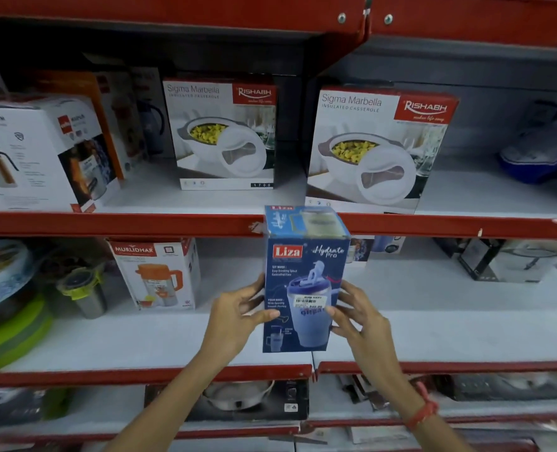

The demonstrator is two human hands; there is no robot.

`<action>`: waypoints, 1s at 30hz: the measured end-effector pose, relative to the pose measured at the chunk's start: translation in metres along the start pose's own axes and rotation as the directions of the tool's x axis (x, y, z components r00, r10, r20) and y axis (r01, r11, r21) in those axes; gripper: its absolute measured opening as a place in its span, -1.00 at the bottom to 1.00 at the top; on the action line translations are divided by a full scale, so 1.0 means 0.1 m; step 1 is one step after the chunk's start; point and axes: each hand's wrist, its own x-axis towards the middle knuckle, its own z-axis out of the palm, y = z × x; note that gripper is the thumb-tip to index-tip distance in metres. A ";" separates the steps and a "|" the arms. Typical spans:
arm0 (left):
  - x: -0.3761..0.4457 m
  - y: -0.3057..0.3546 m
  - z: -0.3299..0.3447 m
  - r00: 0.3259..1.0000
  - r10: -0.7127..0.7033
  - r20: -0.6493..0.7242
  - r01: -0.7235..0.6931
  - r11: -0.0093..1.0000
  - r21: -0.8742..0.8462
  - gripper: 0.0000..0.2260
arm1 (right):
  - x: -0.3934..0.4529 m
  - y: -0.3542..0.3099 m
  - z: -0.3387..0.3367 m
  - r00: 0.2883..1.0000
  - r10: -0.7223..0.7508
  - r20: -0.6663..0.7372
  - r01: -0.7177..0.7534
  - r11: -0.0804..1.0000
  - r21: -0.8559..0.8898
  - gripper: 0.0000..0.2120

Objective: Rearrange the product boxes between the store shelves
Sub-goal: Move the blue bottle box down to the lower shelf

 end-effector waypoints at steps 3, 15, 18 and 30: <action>0.00 -0.26 0.14 0.998 -0.055 -0.033 0.056 0.998 0.037 -0.52 | -0.03 0.27 0.05 0.999 0.037 0.010 -0.036 0.996 -0.080 -0.63; 0.21 -0.83 0.53 0.972 -0.134 -0.191 0.161 0.978 0.134 -0.60 | 0.21 0.92 0.26 0.978 0.210 -0.004 -0.205 0.952 -0.226 -0.70; 0.25 -0.94 0.57 0.972 -0.151 -0.181 0.181 0.970 0.163 -0.61 | 0.24 1.00 0.27 0.971 0.240 0.004 -0.230 0.934 -0.273 -0.70; 0.27 -1.04 0.54 0.982 -0.154 -0.105 0.179 0.935 0.307 -0.65 | 0.34 1.06 0.22 0.959 0.266 0.095 -0.226 0.925 -0.307 -0.68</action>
